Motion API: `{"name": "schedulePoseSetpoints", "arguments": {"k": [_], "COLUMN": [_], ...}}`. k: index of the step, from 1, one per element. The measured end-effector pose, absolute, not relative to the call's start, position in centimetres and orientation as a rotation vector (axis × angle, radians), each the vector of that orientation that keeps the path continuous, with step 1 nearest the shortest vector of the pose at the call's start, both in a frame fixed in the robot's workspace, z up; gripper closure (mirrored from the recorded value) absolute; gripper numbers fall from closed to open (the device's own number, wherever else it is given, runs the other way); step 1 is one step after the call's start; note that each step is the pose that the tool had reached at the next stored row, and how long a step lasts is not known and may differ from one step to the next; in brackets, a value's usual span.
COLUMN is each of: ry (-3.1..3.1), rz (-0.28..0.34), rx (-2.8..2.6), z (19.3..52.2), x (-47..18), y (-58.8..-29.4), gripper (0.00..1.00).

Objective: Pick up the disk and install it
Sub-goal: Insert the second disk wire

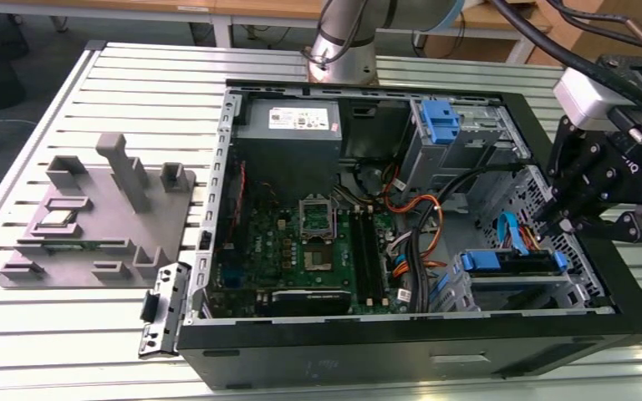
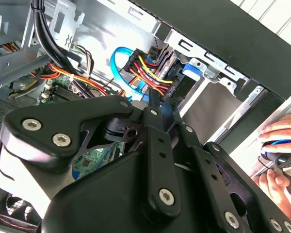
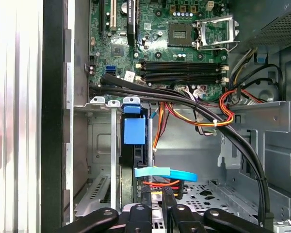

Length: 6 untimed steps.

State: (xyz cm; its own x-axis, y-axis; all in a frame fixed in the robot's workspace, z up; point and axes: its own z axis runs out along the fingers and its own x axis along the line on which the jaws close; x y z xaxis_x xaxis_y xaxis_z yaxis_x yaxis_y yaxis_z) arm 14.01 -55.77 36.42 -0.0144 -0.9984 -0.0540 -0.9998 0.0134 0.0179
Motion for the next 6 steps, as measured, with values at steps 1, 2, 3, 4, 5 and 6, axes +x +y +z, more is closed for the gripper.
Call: {"name": "schedulePoseSetpoints", "arguments": {"k": [1,2,3,4,5,6], "ry": [2.218,2.218,2.218,2.218,2.218,2.218], "rz": [0.079,0.079,0.079,0.079,0.079,0.079], "rx": [-2.187,-2.187,-2.187,-2.187,-2.187,-2.187], "z": [36.43,36.43,36.44,36.45,36.45,36.45], "x": [14.01,14.01,14.01,14.01,14.01,14.01], "y": [-55.77,-55.77,-55.77,-55.77,-55.77,-55.77], "gripper": [0.76,0.76,0.76,0.76,0.76,0.76]}}
